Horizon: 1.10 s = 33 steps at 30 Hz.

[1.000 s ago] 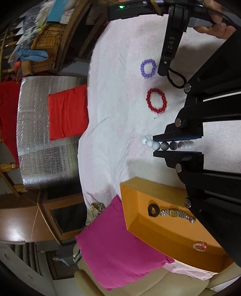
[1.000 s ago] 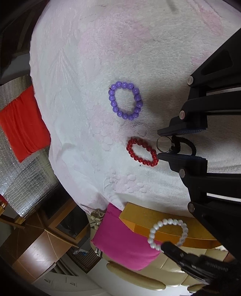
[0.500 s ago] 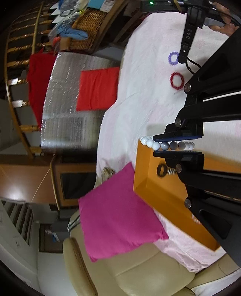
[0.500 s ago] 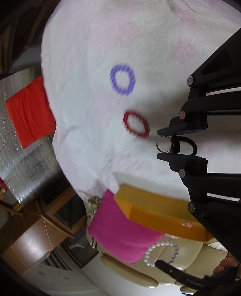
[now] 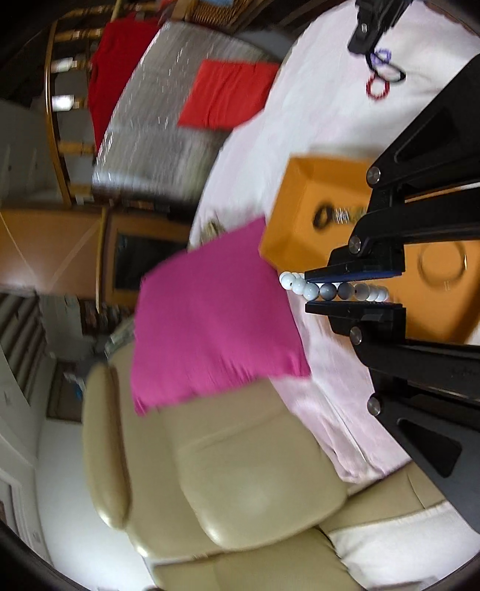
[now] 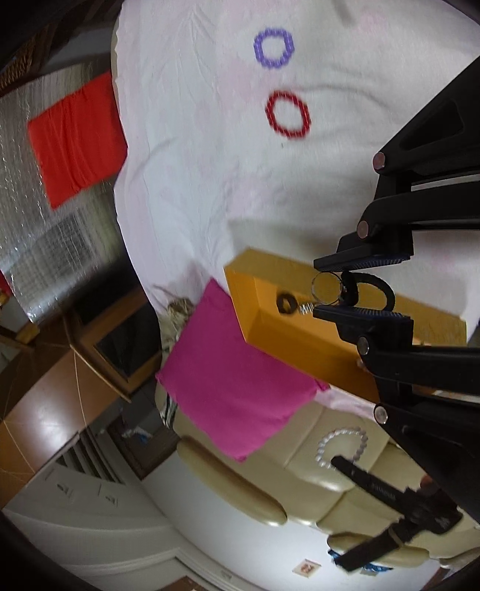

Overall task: Organize jewelry
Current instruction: 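Carry the white bracelet in the left tool while the right tool carries the clip to the orange box, then open the right tool over the box, then open the left tool to drop the bracelet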

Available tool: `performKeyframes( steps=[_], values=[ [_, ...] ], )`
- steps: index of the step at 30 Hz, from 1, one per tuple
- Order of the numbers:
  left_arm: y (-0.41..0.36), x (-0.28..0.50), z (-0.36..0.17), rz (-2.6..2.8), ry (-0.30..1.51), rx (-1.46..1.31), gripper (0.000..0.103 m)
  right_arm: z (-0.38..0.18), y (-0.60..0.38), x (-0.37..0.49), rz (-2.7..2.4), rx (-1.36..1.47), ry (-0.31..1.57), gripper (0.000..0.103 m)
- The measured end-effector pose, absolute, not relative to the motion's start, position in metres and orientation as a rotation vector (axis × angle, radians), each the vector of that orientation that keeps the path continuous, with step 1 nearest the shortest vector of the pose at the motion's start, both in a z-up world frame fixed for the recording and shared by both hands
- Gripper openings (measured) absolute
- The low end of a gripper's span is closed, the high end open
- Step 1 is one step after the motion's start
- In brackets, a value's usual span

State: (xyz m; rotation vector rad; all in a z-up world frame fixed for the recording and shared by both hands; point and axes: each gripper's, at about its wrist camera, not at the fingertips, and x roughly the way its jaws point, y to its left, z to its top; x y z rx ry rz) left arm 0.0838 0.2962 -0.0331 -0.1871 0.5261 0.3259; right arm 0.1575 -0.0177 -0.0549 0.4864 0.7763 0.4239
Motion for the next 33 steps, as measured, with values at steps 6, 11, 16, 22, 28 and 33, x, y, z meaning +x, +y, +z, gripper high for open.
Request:
performKeyframes(
  steps=[6,11,16,22,28,33],
  values=[
    [0.312,0.085,-0.053,0.374,0.586,-0.197,0.009,-0.066,0.014,0.162,0.498,0.486,0.822,0.020],
    [0.304,0.098,-0.066,0.332,0.634,-0.162,0.009,-0.072,0.052,0.164,0.554,0.418,0.855,0.020],
    [0.292,0.113,-0.083,0.280,0.692,-0.121,0.009,-0.081,0.087,0.165,0.572,0.328,0.863,0.020],
    [0.285,0.125,-0.097,0.302,0.722,-0.060,0.009,-0.099,0.095,0.167,0.546,0.286,0.875,0.020],
    [0.286,0.131,-0.102,0.334,0.727,-0.025,0.009,-0.105,0.090,0.175,0.523,0.290,0.883,0.020],
    [0.285,0.138,-0.107,0.345,0.740,0.000,0.009,-0.108,0.096,0.182,0.521,0.273,0.886,0.020]
  ],
)
